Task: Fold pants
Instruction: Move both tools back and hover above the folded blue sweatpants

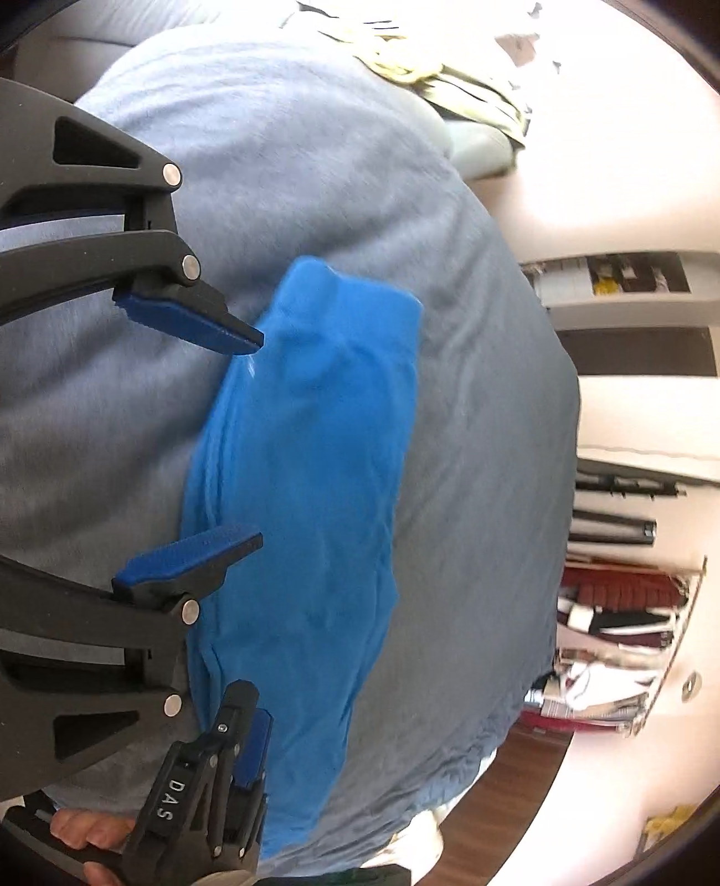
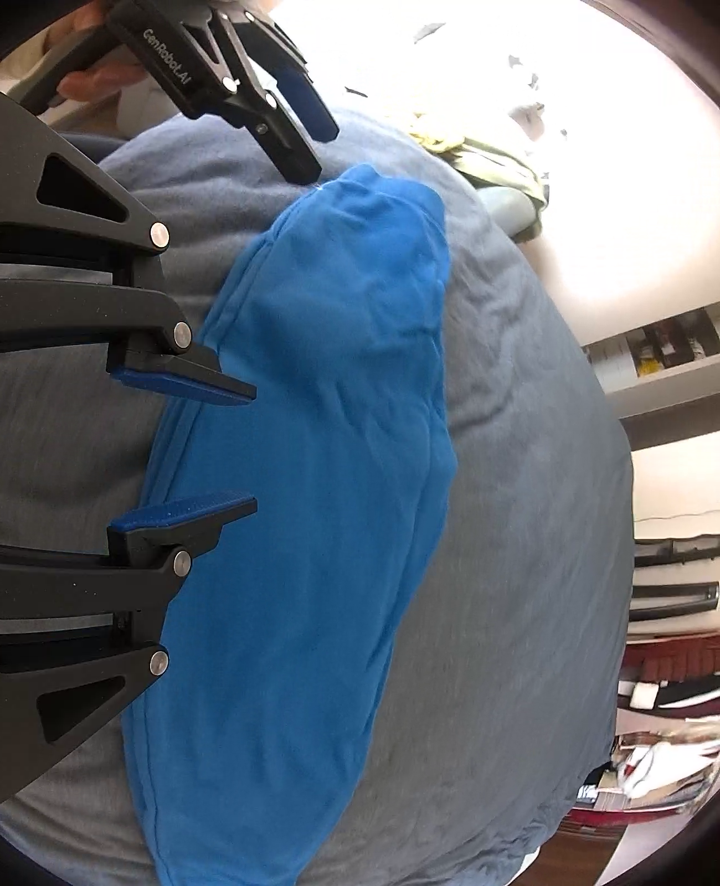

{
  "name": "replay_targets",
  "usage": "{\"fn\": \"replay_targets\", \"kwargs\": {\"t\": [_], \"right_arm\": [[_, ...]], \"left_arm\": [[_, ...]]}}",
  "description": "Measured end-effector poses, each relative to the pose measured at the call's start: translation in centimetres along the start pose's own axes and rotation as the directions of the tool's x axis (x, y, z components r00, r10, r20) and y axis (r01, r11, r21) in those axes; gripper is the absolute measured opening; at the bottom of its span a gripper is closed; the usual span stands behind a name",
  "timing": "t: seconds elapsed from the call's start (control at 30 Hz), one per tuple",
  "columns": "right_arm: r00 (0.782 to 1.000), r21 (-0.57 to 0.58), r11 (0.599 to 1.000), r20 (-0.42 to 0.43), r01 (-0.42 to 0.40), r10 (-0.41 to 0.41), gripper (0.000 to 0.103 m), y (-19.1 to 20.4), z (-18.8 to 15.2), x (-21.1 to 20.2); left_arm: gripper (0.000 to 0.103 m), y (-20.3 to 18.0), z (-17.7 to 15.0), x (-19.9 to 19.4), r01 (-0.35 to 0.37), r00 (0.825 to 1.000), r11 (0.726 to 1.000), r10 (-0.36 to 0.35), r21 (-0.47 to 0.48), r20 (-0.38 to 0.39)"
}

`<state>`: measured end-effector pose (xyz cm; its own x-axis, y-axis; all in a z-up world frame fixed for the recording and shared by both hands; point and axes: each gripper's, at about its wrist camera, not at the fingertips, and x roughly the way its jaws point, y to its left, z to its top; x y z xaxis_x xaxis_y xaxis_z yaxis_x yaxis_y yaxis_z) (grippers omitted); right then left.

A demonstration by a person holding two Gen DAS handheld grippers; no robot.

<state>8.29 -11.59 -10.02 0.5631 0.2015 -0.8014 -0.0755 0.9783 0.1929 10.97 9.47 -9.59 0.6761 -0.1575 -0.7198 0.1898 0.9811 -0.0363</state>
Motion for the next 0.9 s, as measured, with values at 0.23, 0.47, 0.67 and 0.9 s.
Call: {"fn": "replay_targets", "kwargs": {"t": [0.23,0.47,0.67,0.9], "right_arm": [[0.997,-0.004,1.000,-0.076,0.028,-0.029,0.034,1.3,-1.1,3.0],[0.998,-0.009,1.000,-0.059,0.027,-0.028,0.034,1.3,-1.5,2.4],[1.000,0.038,0.999,0.013,0.012,-0.013,0.034,0.7,-1.0,-1.6],[0.993,0.047,0.998,0.105,0.049,-0.053,0.034,-1.5,-0.5,-7.2]], "left_arm": [[0.063,1.4,-1.5,-0.1,-0.004,1.000,1.000,0.004,-0.030,-0.021],[0.063,0.9,-1.4,-0.7,0.014,1.000,0.999,-0.015,-0.032,-0.025],[0.065,-1.5,0.1,-2.9,0.040,0.999,0.999,-0.041,0.015,0.023],[0.071,-6.8,1.5,-5.4,0.087,0.991,0.990,-0.097,0.109,0.091]]}}
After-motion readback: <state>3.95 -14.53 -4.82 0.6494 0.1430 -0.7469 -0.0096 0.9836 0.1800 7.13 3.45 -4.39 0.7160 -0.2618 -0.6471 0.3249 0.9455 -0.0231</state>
